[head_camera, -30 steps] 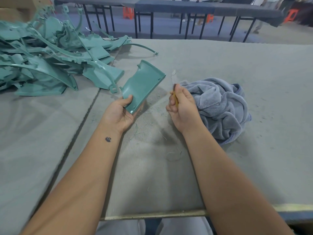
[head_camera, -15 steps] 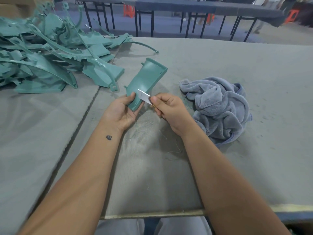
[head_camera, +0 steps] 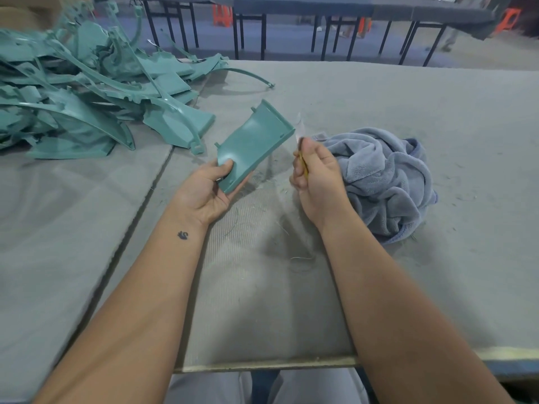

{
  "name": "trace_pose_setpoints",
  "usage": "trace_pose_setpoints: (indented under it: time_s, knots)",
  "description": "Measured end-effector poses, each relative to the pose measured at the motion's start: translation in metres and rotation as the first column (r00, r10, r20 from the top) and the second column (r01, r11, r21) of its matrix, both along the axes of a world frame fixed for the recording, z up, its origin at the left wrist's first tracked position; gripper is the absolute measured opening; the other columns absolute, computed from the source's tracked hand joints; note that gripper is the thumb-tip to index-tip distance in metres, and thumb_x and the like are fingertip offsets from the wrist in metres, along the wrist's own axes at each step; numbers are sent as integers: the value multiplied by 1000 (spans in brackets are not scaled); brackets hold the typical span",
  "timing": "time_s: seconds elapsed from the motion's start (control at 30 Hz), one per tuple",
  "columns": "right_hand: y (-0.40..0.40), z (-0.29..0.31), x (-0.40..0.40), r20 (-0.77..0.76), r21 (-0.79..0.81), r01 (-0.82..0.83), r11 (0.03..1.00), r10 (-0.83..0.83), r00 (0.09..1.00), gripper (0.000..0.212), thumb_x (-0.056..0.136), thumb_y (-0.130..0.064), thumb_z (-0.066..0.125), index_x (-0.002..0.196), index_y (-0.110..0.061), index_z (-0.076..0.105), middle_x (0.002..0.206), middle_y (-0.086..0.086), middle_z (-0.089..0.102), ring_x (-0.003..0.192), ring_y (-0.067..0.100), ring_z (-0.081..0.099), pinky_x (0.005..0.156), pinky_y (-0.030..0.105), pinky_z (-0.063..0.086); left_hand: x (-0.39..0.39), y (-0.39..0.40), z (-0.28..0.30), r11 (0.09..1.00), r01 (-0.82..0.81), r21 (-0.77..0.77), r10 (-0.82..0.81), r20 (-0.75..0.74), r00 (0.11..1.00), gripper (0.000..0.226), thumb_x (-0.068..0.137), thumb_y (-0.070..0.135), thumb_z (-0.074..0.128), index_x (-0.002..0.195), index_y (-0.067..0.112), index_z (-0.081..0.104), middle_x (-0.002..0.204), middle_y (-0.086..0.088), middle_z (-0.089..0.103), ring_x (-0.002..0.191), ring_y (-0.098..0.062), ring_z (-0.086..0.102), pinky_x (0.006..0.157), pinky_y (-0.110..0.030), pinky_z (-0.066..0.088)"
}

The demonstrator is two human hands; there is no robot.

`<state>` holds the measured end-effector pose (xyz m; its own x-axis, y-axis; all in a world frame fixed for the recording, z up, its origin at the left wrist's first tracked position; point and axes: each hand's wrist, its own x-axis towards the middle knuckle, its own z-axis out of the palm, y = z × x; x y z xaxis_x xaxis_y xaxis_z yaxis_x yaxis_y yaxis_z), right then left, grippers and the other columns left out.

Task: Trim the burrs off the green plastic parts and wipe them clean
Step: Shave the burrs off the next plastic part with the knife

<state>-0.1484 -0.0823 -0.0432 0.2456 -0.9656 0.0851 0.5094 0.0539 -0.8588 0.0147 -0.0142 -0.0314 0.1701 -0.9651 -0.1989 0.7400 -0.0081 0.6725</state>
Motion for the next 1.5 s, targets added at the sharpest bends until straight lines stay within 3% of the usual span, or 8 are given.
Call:
trace_pose_setpoints:
  time_s: [0.17,0.37,0.63,0.77,0.97,1.2,1.33,1.5]
  knots:
    - [3,3,-6,18,3,-79,997,79,997,22,99,-19,51,79,-13,54,58,-5,51,45,6,39,47,20,24,-1,-3,0,1000,-23,8,24,-33,999,19,100,0,41,106,1,58,84,-17,73,70,-23,73,56,-26,59]
    - [15,1,3,-359,-196,-195,961,115,926,33,97,-16,56,65,-13,58,46,-3,43,40,5,33,40,15,25,-5,-6,-3,998,20,-55,-16,70,997,24,101,-1,36,108,4,58,86,-12,75,72,-19,73,61,-28,60]
    - [13,-1,7,-284,-167,-4,986,-44,958,30,98,-13,55,68,-10,58,47,-8,43,45,4,33,46,14,29,-7,-12,-5,999,19,-48,-16,65,998,24,100,-2,38,112,5,57,89,-12,75,77,-21,73,62,-29,60]
    - [0,5,-1,58,137,147,980,-156,986,24,101,-15,48,79,-13,55,59,-5,43,44,3,31,43,15,23,3,-8,-6,999,10,-48,-9,24,1000,23,100,-1,38,108,6,59,84,-12,75,73,-21,74,56,-26,58]
    - [-2,7,-3,98,201,134,971,-156,983,18,102,-17,47,87,-12,53,66,0,44,49,7,34,48,19,24,2,-9,-7,996,-3,-92,6,35,999,25,100,-2,37,112,5,57,89,-12,75,76,-21,74,59,-29,60]
    - [1,8,0,-204,17,238,971,-230,952,12,103,-13,41,94,-16,49,64,3,62,45,13,45,43,21,34,3,-14,-10,995,-23,-101,25,17,1000,29,101,-2,37,116,13,57,99,-10,75,84,-23,74,63,-34,61]
    - [-3,7,2,-241,36,167,985,-154,958,51,105,-40,30,80,-13,65,57,-5,48,50,8,33,47,19,25,3,-16,-11,996,-12,-91,15,34,999,31,101,-2,36,117,16,55,100,-9,75,86,-23,73,66,-35,61]
    - [-3,0,3,-378,-159,190,969,-237,895,28,103,-23,40,77,-19,50,65,-6,51,56,7,39,54,22,34,4,-17,-11,998,-15,-65,16,21,1000,30,101,-2,37,114,15,57,99,-10,74,84,-24,73,63,-34,61]
